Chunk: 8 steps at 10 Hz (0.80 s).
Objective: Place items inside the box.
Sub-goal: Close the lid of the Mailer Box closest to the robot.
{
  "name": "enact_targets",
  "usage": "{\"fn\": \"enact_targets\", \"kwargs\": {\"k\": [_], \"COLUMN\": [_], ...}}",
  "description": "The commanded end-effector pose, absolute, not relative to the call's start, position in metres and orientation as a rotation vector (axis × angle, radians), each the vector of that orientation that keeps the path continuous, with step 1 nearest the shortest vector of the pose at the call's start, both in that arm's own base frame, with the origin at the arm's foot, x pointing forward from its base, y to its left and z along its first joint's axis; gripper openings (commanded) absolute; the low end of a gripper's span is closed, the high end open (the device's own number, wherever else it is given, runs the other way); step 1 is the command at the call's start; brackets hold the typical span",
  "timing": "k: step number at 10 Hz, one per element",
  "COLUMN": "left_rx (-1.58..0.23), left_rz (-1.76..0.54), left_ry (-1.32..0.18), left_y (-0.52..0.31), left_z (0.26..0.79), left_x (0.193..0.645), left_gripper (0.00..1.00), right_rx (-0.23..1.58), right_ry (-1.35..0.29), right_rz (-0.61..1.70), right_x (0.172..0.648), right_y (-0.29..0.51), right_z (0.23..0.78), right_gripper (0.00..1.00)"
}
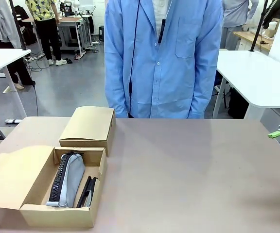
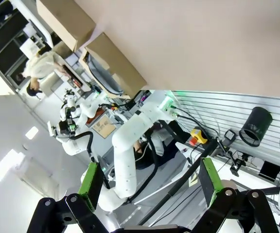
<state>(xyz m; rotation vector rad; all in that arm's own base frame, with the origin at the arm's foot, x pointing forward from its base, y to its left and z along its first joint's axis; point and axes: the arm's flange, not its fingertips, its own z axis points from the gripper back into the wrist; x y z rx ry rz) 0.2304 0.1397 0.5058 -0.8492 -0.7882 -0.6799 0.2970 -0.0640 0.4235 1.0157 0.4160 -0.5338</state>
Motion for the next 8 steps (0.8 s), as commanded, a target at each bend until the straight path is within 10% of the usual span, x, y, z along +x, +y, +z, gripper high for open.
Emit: {"fn": "enact_targets", "kwargs": {"k": [1, 3, 5, 8], "left_rx": [-0.414, -0.402, -0.568, -0.395], "left_rz": [-1.154, -1.214, -1.081, -1.265], "left_ry": [-1.245, -1.289, -1.001, -1.098], "left_y": [0.100, 0.110, 0.140, 0.174], "left_z": [0.464, 0.449, 0.523, 0.512], "left_x": [0.200, 0.198, 0.224, 0.259], "left_gripper": [1.00, 1.00, 1.00, 1.00], "right_rx": [1.016, 1.016, 1.016, 1.016], "right_ry": [0.424, 0.424, 0.424, 0.424], "right_rz": [-0.541, -0.541, -0.541, -0.541], "right_x": [0.295, 0.295, 0.295, 0.295], "right_y": [-0.065, -0.065, -0.065, -0.065], "right_z": [0.427, 0.427, 0.427, 0.427], "right_gripper": [1.00, 1.00, 1.00, 1.00]}}
